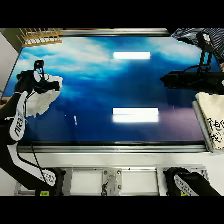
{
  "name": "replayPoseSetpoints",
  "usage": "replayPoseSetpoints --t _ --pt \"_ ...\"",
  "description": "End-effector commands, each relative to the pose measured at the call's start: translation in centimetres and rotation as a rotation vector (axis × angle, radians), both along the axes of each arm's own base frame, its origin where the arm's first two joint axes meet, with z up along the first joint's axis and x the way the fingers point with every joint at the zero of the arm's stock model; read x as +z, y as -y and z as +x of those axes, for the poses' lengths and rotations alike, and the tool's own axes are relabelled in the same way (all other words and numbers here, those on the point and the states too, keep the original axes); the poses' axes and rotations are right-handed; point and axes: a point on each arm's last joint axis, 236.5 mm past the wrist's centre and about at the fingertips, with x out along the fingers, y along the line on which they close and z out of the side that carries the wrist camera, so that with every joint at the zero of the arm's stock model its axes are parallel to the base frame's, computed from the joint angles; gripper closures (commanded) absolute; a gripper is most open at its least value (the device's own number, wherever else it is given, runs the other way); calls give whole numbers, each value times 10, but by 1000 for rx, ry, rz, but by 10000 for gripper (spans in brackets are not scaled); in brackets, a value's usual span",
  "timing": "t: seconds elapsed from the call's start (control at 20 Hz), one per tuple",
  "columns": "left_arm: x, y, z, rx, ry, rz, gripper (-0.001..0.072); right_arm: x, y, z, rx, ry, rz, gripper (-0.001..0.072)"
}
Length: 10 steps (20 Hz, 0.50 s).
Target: Fold the clothes and pants, and hang the long-sleeved shirts on hangers.
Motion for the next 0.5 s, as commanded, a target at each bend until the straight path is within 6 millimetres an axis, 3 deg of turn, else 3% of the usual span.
replayPoseSetpoints --t 0.0,0.05,0.1,0.2,0.35,0.45 --pt "-22 15 3 -17 -50 -5 448 0 0 0 0 -1 0 692" --pt "-19 18 3 -21 -46 -6 631 0 0 0 1 -1 0 691" --pt "-9 21 3 -19 -34 -13 702 0 0 0 1 -1 0 692" --pt "32 38 12 -29 55 -38 702 0 0 0 0 -1 0 691" --pt "146 89 20 -115 267 -77 702 6 2 8 -16 41 1 691" --pt "228 143 1 -236 384 -116 702 16 6 17 -45 91 10 691"
